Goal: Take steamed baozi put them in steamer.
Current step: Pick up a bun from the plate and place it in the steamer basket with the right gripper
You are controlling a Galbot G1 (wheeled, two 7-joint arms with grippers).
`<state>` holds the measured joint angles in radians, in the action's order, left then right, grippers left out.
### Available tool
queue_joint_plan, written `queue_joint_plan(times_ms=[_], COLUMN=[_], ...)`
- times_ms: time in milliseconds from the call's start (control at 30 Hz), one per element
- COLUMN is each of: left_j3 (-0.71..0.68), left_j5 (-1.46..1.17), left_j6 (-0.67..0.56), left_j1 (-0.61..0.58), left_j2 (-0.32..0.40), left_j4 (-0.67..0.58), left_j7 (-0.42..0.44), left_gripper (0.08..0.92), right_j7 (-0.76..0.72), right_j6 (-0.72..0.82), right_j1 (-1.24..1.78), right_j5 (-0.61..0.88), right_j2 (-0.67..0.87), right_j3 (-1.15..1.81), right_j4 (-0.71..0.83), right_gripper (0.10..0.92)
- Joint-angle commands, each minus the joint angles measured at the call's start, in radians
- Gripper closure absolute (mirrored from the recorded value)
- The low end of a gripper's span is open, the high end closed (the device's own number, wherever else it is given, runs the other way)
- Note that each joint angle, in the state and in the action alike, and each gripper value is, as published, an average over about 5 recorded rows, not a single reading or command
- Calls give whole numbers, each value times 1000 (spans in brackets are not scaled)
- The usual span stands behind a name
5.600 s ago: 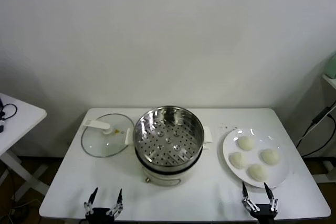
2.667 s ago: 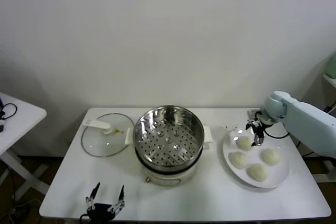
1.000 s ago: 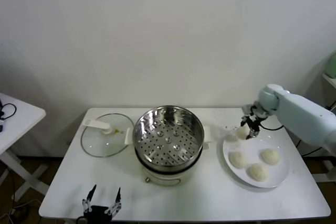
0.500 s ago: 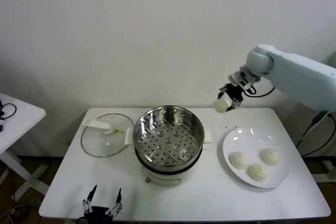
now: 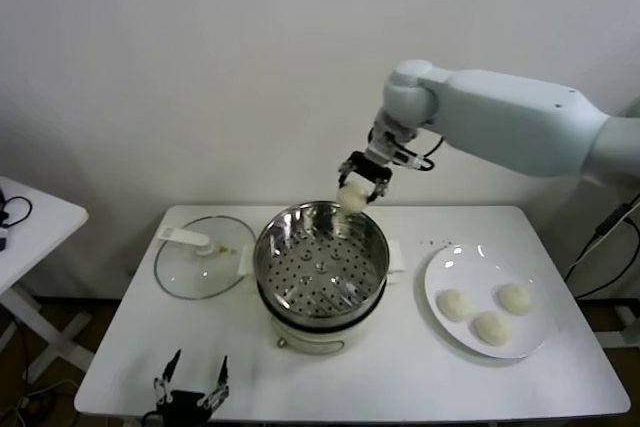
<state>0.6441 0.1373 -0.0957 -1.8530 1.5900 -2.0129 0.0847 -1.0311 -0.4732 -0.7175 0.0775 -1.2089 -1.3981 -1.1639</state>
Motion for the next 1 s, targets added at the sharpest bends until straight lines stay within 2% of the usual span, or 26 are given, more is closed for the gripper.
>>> queue_joint_plan(times_ms=[33,233,1000], left_j3=[-1,2,3], left_j5=[-1,-3,-2], left_j6=[1,1,-1], left_j1=[0,2,20], left_j2=[1,-2,-4], left_j4=[-3,1,26], left_j7=[0,0,-1], left_gripper=[177,177,177], right_j7=[48,53,52], right_j6=[-173,-241,-273], right_j1=[124,198,262], right_j5=[-185,-276,-296], right_j2=[-169,-199,-230], right_j3=[6,41,84], right_j4=[144,233,318], right_gripper=[381,375,359])
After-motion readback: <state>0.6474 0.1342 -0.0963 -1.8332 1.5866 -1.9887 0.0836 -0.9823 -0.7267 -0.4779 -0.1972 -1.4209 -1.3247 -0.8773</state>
